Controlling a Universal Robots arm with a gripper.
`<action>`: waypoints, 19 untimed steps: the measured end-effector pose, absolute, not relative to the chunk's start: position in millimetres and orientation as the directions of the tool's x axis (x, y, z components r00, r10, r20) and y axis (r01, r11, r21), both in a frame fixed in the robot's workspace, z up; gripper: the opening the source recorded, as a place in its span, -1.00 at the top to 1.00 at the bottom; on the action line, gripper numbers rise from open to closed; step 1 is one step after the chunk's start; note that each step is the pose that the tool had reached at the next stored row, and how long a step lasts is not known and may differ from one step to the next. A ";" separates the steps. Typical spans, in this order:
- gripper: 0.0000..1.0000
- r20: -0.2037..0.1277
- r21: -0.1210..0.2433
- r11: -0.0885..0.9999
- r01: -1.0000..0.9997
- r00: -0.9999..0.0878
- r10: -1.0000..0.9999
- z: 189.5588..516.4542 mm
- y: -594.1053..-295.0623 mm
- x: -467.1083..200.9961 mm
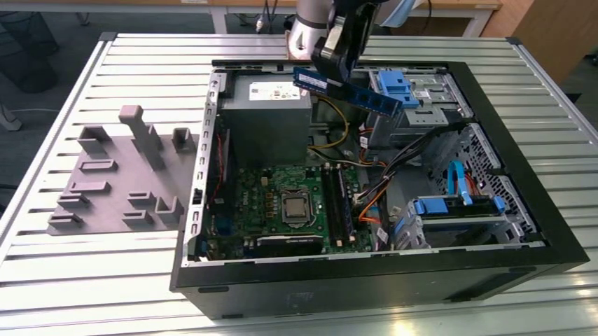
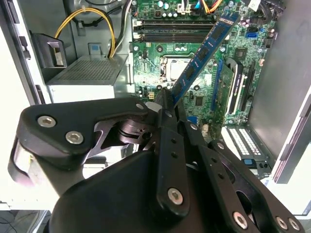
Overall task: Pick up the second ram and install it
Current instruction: 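Insert the second ram into the second slot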
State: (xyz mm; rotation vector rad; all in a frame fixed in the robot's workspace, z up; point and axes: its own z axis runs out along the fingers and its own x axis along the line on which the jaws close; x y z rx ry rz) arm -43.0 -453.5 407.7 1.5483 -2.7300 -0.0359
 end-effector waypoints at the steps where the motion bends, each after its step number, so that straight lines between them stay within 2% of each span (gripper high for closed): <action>1: 0.72 -0.009 0.021 0.516 -0.856 -0.516 -0.856 407.7 -453.5 -43.0; 19: 0.72 -0.009 0.021 0.614 -0.789 -0.615 -0.789 407.6 -453.5 -43.0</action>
